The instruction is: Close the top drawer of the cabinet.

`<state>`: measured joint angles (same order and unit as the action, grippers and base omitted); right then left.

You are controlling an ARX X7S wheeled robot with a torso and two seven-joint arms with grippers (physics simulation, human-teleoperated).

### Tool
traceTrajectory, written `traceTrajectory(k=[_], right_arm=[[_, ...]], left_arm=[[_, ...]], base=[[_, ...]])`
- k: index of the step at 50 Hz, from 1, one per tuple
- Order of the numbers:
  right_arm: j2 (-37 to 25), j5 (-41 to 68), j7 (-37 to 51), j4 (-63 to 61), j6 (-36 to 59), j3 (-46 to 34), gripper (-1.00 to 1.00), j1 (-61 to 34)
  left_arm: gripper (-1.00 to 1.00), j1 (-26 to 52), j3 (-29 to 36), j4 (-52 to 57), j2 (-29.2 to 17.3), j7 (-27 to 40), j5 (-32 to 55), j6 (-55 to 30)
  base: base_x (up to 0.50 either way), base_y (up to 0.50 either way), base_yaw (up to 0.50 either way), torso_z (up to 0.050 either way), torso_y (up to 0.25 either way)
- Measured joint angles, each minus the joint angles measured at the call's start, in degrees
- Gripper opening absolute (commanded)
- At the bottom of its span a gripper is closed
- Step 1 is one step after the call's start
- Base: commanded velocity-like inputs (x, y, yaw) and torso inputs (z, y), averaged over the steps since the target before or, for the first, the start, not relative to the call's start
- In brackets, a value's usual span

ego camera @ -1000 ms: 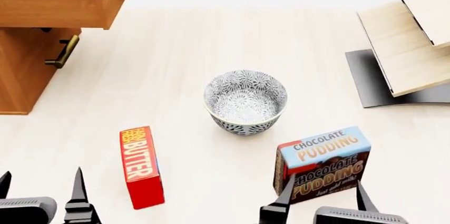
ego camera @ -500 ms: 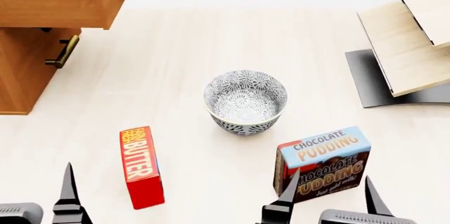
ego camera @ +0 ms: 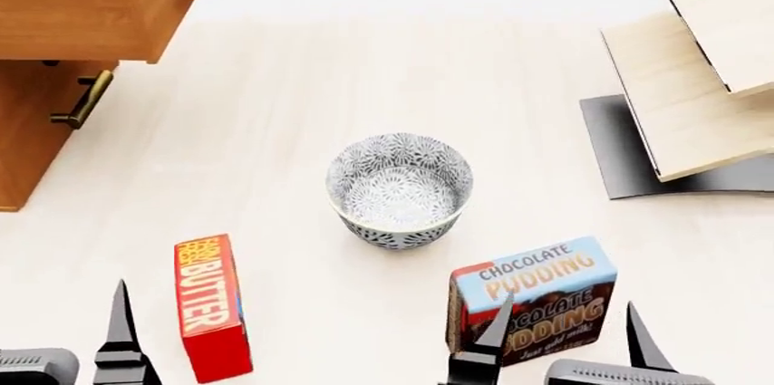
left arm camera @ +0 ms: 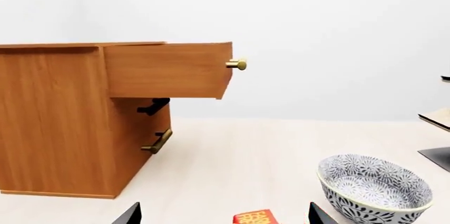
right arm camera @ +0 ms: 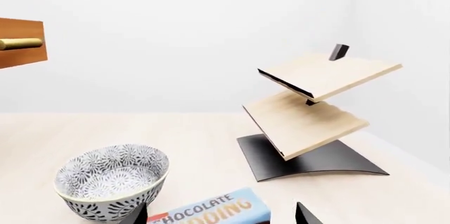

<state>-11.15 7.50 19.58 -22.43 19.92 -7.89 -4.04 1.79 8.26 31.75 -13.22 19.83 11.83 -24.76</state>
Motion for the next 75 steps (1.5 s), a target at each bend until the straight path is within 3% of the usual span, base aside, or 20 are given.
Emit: traceTrajectory(k=[64, 75], right_arm=[[-1.4, 0.0, 1.7, 5.3, -2.5, -2.3, 1.00, -1.7], [-1.5, 0.1, 2.2, 5.8, -2.8, -2.4, 1.00, -1.8]], left_arm=[[1.00, 0.5, 1.9, -3.1, -1.2, 1.2, 1.2, 2.2], [1.00, 0.9, 2.3, -4.2, -1.3, 1.3, 1.4, 2.5]], base=[[0.28, -0.14, 0.00, 0.000, 0.000], [0.00, 0.00, 0.00, 0.000, 0.001]])
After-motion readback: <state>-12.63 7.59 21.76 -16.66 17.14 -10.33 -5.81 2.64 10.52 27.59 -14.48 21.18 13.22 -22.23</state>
